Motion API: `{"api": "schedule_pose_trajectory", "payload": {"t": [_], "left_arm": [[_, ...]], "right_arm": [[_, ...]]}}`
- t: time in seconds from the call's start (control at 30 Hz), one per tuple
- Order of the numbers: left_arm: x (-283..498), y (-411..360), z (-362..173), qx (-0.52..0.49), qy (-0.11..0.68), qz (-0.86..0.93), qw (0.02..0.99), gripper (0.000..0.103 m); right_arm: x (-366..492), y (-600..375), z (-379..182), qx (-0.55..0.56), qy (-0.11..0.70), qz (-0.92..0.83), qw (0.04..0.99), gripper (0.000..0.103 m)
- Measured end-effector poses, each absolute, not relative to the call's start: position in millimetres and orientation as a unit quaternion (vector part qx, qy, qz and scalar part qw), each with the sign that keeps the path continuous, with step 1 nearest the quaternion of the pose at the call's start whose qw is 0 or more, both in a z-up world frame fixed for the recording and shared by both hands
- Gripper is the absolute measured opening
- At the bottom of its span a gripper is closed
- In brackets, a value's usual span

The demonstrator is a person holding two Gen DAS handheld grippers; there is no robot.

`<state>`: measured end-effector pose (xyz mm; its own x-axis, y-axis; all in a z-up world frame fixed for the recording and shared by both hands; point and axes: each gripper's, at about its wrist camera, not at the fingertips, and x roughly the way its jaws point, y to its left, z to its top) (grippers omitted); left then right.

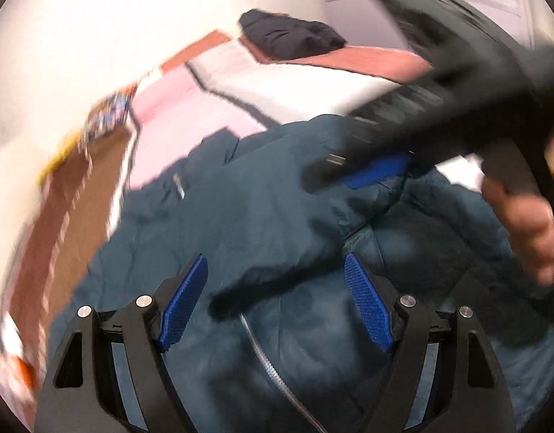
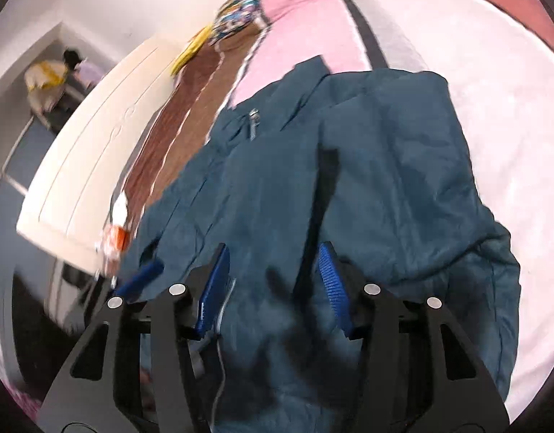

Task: Fold large clothes

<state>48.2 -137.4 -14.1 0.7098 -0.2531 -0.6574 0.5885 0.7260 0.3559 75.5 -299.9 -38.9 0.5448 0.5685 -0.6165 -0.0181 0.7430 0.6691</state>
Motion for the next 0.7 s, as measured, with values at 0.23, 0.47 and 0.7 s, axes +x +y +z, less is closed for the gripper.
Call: {"api": "schedule_pose_trajectory", "payload": {"t": [0.23,0.47,0.7], "left_arm": [[55.8,-165.3,-32.3,0.358,0.264,-0.234,0.865,0.076],[80.4,-151.5,-26.0,0.304,0.283,-0.21,0.885,0.07],[128.8,-95.4,9.6,0.152,0.322,-0.145,0.923,0.025]], "right_arm": [[136.8,-306.2,-56.1,0.373,0.489,0.209,0.76,0.052],[160.7,-269.0,-10.7,0.353,0.472,0.328,0.738,0.052],[173.5,-231.1,30.7,0.298,0.462,0.357,0.755,0.052]]}}
